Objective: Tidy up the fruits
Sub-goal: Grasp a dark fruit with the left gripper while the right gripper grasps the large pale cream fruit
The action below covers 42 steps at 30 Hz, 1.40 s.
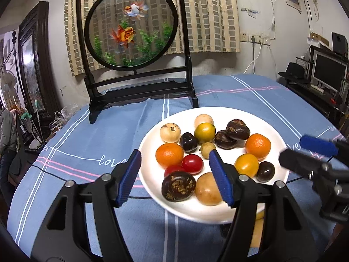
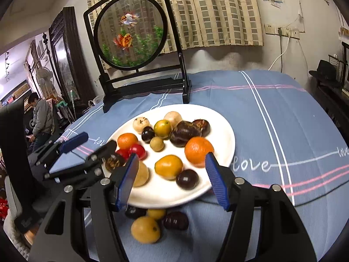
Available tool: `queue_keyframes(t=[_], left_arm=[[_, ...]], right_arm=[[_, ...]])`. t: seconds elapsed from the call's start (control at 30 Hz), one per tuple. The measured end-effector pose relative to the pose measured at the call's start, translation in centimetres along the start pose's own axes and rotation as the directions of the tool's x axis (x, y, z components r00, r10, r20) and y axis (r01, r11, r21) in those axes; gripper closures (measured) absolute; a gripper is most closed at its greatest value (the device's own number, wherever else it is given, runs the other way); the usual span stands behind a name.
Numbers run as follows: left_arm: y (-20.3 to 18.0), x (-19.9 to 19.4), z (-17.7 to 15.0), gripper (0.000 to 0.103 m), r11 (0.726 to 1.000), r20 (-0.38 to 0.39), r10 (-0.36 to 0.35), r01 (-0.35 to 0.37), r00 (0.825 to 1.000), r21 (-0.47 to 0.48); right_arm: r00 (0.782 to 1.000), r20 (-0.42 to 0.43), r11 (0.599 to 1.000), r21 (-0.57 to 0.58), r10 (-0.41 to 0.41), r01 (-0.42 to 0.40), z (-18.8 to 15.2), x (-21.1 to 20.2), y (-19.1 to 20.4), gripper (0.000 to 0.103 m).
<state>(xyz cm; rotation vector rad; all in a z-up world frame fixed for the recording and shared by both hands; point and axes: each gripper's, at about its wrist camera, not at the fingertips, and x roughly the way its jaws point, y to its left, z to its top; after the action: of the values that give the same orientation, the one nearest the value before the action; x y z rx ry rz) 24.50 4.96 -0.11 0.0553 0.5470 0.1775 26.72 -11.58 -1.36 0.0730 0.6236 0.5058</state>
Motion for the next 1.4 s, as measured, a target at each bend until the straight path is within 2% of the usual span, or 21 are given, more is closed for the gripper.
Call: queue_keyframes(t=[0.2,0.3,0.4,0.5,0.63,0.77,0.83,0.93,1.03,1.1,1.13,1.2,1.4], left_arm=[[0.6,-1.1,-0.8,0.034,1.000,-0.004,0.007,-0.007,1.000,-0.015],[1.3,-1.5,-1.4,0.033,1.000,-0.019,0.017,-0.018,1.000,-0.018],[2.8,-1.4,-1.9,0.033,0.998,-0.063,0.005,-0.008,0.998,-0.056],[4.0,-1.0,-2.8,0.033,0.996,-0.126,-0.036,0.025,0.991,-0.082],[3.0,-0.6,-3.5,0.033,0.998,-0.166,-0.064,0.059,0.984,-0.034],[0.9,-1.0,-4.1,0.033,0.996,-0.154,-0.056,0.066,0.986,0.063],[0.5,-0.9,-4.3,0.033,0.994,-0.166,-0.062,0.076,0.984,0.076],[0.2,-0.7,-4.7,0.032,0.992,-0.188,-0.077,0.095,0.979,0.088],[-0.2,-0.6,-5.0,0.032,0.988,-0.199,-0.078,0.102,0.977,0.113],[-0.2,-0.8,-5.0,0.032,0.987,-0.201,-0.085,0.110,0.976,0.115],[-0.2,-0.9,-5.1,0.032,0.987,-0.205,-0.094,0.119,0.974,0.112],[-0.3,-0.8,-5.2,0.032,0.986,-0.211,-0.096,0.123,0.973,0.116],[-1.4,0.0,-5.9,0.032,0.975,-0.248,-0.133,0.172,0.960,0.141]], right_arm=[[0.999,-0.031,1.000,0.006,0.021,-0.021,-2.0,-1.3,0.3,0.039],[0.991,-0.129,0.998,-0.051,0.040,-0.047,-4.1,-0.5,1.8,0.039],[0.979,-0.201,0.992,-0.116,0.034,-0.058,-5.2,0.8,3.3,0.039],[0.974,-0.225,0.988,-0.150,0.011,-0.046,-5.8,1.6,3.9,0.039],[0.977,-0.210,0.986,-0.169,-0.032,-0.004,-5.7,2.0,3.8,0.039],[0.975,-0.215,0.983,-0.183,-0.053,0.013,-6.1,1.6,3.7,0.039],[0.974,-0.217,0.978,-0.208,-0.068,0.022,-6.3,1.3,3.9,0.041],[0.975,-0.214,0.971,-0.237,-0.065,0.013,-6.6,1.0,4.1,0.052],[0.974,-0.225,0.958,-0.283,-0.026,-0.040,-7.2,1.1,5.2,0.054],[0.969,-0.238,0.946,-0.323,-0.064,-0.016,-7.5,2.0,5.6,0.054],[0.966,-0.254,0.953,-0.302,-0.054,-0.026,-7.4,2.4,5.3,0.054],[0.964,-0.266,0.971,-0.233,-0.008,-0.056,-7.0,2.5,4.1,0.065],[0.956,-0.289,0.977,-0.189,0.040,-0.098,-7.0,1.5,3.4,0.065]])
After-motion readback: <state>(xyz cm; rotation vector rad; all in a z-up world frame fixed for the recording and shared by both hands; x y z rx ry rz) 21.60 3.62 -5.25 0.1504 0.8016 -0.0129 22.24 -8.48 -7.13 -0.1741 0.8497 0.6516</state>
